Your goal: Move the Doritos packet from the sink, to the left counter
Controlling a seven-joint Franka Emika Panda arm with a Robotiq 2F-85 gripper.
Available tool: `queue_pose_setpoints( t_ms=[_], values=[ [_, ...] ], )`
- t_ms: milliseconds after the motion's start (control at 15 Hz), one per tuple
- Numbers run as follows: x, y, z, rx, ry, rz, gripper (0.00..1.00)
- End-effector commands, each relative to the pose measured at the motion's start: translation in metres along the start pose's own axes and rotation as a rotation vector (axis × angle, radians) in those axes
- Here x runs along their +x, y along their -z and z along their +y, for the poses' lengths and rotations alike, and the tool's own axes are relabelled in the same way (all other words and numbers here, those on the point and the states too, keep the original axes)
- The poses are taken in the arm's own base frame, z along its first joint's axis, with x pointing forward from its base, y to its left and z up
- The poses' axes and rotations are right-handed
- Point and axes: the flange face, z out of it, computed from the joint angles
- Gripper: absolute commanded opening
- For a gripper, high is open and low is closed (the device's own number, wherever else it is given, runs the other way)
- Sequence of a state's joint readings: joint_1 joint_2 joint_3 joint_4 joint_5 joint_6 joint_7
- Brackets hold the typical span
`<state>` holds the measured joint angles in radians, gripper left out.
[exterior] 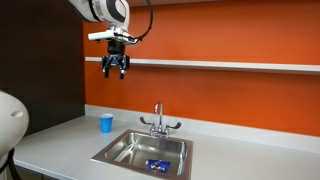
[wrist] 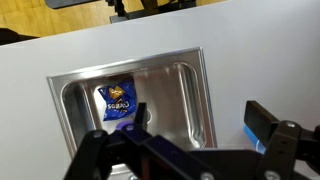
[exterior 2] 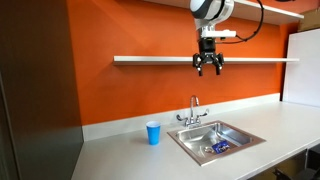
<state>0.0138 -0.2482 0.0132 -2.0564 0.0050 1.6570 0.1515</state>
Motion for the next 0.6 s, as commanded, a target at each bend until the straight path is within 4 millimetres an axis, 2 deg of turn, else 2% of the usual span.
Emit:
queue_pose_setpoints(
  t_ms=[0,267,533],
  values=[
    [0.0,-0.007,0.038,0.002,-0.058,0.041,1.0],
    [0.012,-0.027,0.08,-0.009,-0.14,0.043,1.0],
    [0.026,-0.055,0.108,-0.009,-0.187,0.044,1.0]
  ],
)
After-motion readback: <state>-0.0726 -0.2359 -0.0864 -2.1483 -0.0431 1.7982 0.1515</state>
